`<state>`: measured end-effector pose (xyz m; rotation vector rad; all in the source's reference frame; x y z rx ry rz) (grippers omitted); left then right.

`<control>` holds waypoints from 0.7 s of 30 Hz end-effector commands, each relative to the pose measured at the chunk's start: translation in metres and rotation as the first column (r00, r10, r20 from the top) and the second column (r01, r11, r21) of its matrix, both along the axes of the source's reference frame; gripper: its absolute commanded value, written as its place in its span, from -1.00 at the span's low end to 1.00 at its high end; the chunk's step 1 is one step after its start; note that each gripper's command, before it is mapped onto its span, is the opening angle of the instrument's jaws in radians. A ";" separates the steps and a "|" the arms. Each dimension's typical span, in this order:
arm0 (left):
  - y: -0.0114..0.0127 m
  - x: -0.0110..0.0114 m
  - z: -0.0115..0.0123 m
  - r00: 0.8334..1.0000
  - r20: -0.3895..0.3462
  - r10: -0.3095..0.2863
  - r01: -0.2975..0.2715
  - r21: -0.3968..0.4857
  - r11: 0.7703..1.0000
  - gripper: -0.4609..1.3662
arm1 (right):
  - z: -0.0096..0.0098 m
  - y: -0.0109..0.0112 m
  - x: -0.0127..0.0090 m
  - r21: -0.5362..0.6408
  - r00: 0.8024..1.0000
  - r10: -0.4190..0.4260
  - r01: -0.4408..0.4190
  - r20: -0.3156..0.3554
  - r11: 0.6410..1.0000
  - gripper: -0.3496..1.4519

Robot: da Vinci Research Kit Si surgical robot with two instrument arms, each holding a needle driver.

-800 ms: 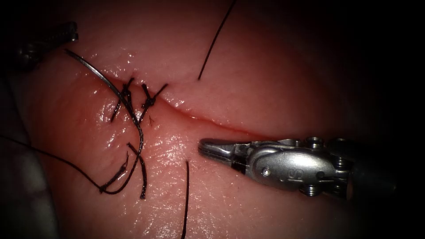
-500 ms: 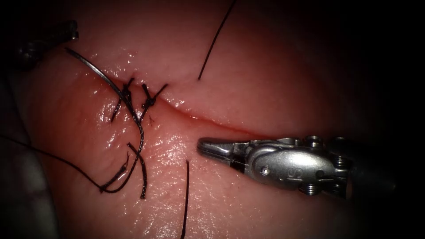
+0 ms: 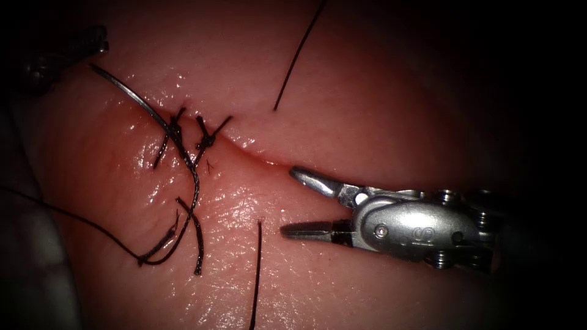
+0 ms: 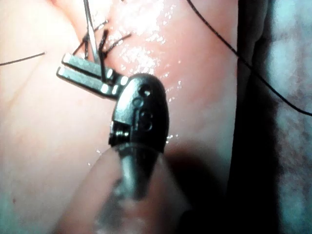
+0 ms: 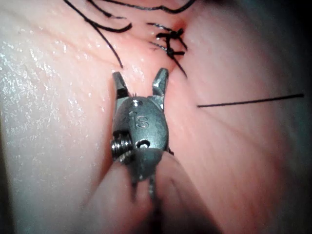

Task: Wound Closure
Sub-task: Pull the string through the cut with the right gripper

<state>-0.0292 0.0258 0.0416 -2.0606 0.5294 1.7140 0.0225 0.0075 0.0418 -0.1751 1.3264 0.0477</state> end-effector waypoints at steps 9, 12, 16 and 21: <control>-0.0002 0.0001 0.0001 1.000 -0.004 0.012 -0.012 -0.009 1.000 -0.88 | 0.0001 -0.0013 0.0002 0.104 0.997 -0.005 0.014 -0.083 0.995 0.79; -0.0003 0.0001 0.0002 1.000 -0.004 0.013 -0.013 -0.010 1.000 -0.88 | 0.0003 -0.0015 0.0008 0.100 0.996 -0.006 0.015 -0.089 0.995 0.77; -0.0005 0.0002 0.0002 1.000 -0.003 0.024 -0.024 -0.014 1.000 -0.88 | 0.0004 -0.0016 0.0017 0.097 0.996 0.000 0.008 -0.089 0.995 0.80; -0.0006 0.0006 0.0002 1.000 -0.003 0.029 -0.029 -0.014 0.999 -0.88 | 0.0005 -0.0017 0.0028 0.095 0.996 0.003 0.006 -0.089 0.995 0.80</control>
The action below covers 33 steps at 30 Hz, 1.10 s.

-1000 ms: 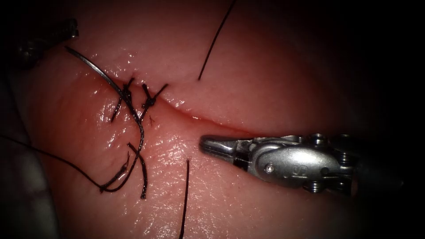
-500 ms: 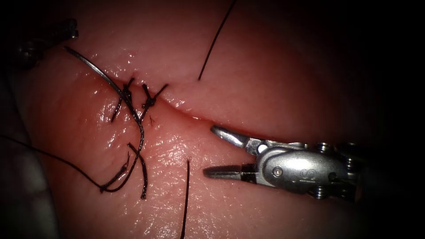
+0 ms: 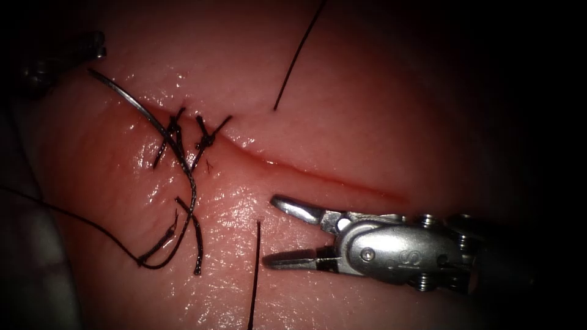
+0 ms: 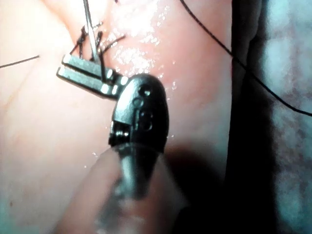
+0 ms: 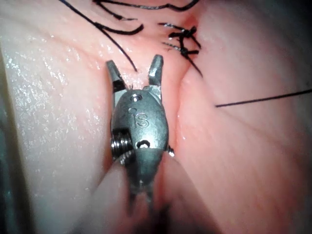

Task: Wound Closure
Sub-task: Pull the string through the cut with the right gripper

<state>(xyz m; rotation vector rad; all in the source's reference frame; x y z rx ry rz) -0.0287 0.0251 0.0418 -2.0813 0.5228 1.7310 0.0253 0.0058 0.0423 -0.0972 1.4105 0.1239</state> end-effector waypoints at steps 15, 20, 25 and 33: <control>-0.0002 0.0006 -0.0003 1.000 0.001 0.014 -0.014 -0.001 1.000 -0.88 | 0.0001 -0.0001 0.0011 0.018 0.994 -0.110 0.110 -0.001 0.994 -1.00; -0.0002 0.0006 -0.0003 1.000 0.001 0.014 -0.014 -0.001 1.000 -0.88 | -0.0005 -0.0005 0.0004 0.015 0.994 -0.109 0.110 -0.010 0.994 -1.00; -0.0002 0.0006 -0.0003 1.000 0.001 0.015 -0.015 -0.001 1.000 -0.88 | -0.0017 -0.0013 0.0001 0.012 0.993 -0.116 0.117 -0.020 0.993 -1.00; -0.0002 0.0006 -0.0003 1.000 0.000 0.010 -0.010 0.001 1.000 -0.88 | -0.0048 -0.0046 0.0011 0.001 0.984 -0.175 0.175 -0.023 0.985 -1.00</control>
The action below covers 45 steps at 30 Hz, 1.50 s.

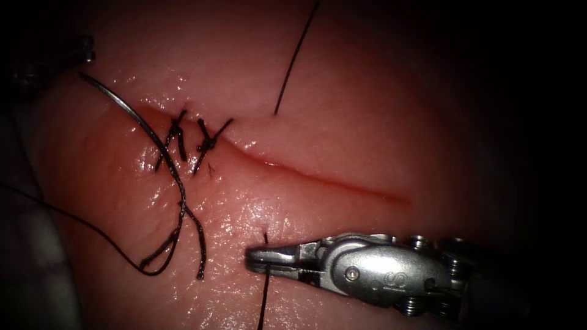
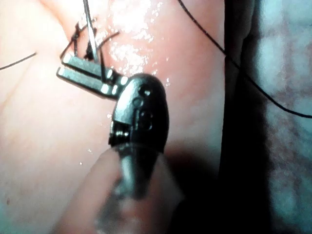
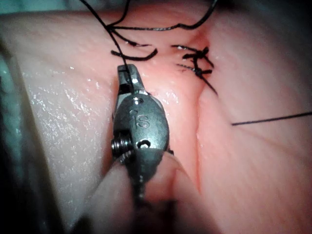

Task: Wound Closure
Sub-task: Pull the string through the cut with the right gripper

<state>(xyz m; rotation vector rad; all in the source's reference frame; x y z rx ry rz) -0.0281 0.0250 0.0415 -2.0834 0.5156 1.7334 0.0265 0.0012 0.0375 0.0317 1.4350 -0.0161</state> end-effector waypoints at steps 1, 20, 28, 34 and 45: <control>0.0000 0.0000 0.0000 1.000 -0.001 0.004 -0.004 -0.001 1.000 -0.88 | -0.0003 -0.0004 0.0002 -0.004 1.000 -0.008 0.008 -0.002 1.000 -1.00; 0.0000 -0.0001 0.0001 1.000 -0.001 0.004 -0.004 -0.001 1.000 -0.88 | -0.0039 -0.0045 0.0027 -0.026 0.997 -0.068 0.067 -0.020 0.997 -1.00; 0.0000 -0.0001 0.0001 1.000 0.000 0.004 -0.004 -0.001 1.000 -0.88 | -0.0042 -0.0047 0.0031 -0.027 0.997 -0.069 0.068 -0.022 0.997 -1.00; 0.0000 -0.0001 0.0001 1.000 -0.001 0.004 -0.004 -0.001 1.000 -0.88 | -0.0042 -0.0046 0.0031 -0.026 0.997 -0.068 0.067 -0.021 0.997 -1.00; -0.0002 -0.0001 0.0002 1.000 -0.001 0.007 -0.007 -0.004 1.000 -0.88 | -0.0039 -0.0043 0.0032 -0.025 0.998 -0.065 0.064 -0.019 0.998 -0.46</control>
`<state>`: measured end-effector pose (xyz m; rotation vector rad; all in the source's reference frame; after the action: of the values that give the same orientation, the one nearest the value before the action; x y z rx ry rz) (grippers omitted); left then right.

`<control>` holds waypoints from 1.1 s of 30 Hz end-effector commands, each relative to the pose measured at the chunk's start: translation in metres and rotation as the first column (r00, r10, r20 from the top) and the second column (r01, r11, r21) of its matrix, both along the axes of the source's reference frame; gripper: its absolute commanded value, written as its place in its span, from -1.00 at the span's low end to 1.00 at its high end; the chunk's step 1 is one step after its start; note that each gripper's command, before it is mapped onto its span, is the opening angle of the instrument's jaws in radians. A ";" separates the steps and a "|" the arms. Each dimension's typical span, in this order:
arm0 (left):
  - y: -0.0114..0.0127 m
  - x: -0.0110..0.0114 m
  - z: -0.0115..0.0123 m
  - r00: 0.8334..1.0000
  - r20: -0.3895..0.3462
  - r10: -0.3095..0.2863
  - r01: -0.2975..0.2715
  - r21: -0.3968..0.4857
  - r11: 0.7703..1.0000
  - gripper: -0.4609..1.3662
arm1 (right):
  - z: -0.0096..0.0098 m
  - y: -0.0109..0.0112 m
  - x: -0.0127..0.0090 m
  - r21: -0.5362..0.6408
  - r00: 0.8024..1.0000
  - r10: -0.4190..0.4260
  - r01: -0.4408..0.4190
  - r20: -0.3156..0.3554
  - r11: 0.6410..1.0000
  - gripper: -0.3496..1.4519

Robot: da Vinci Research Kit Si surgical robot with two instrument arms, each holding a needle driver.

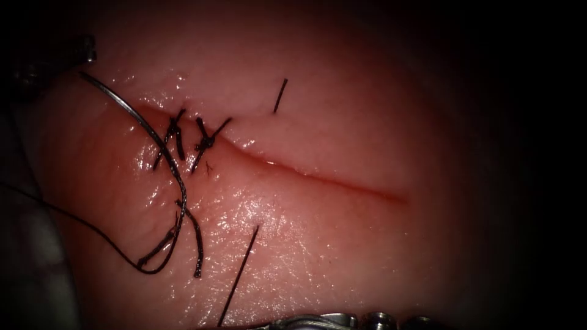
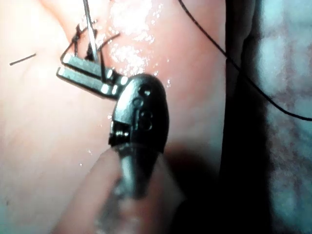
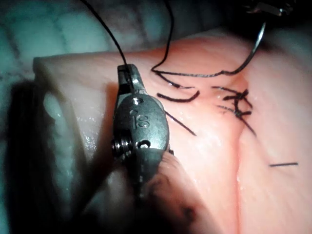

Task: Wound Closure
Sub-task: Pull the string through the cut with the right gripper

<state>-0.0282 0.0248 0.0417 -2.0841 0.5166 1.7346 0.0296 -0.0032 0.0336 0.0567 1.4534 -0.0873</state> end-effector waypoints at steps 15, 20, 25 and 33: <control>-0.0002 0.0000 0.0000 1.000 -0.001 0.012 -0.012 -0.005 1.000 -0.88 | 0.0009 0.0016 -0.0025 0.005 0.995 0.097 -0.097 -0.015 0.995 0.69; -0.0003 0.0000 0.0000 1.000 -0.001 0.012 -0.012 -0.005 1.000 -0.88 | 0.0007 0.0022 -0.0041 0.007 0.992 0.128 -0.128 0.008 0.992 0.68; -0.0003 0.0000 -0.0001 1.000 -0.001 0.013 -0.013 -0.005 1.000 -0.88 | 0.0006 0.0028 -0.0058 0.012 0.986 0.165 -0.165 0.017 0.986 0.67; -0.0003 0.0000 0.0000 1.000 -0.001 0.013 -0.013 -0.005 1.000 -0.88 | 0.0010 0.0031 -0.0063 0.011 0.984 0.176 -0.176 0.026 0.984 0.66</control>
<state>-0.0282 0.0244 0.0417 -2.0906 0.5144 1.7392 0.0233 -0.0001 0.0345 -0.0627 1.4290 0.0702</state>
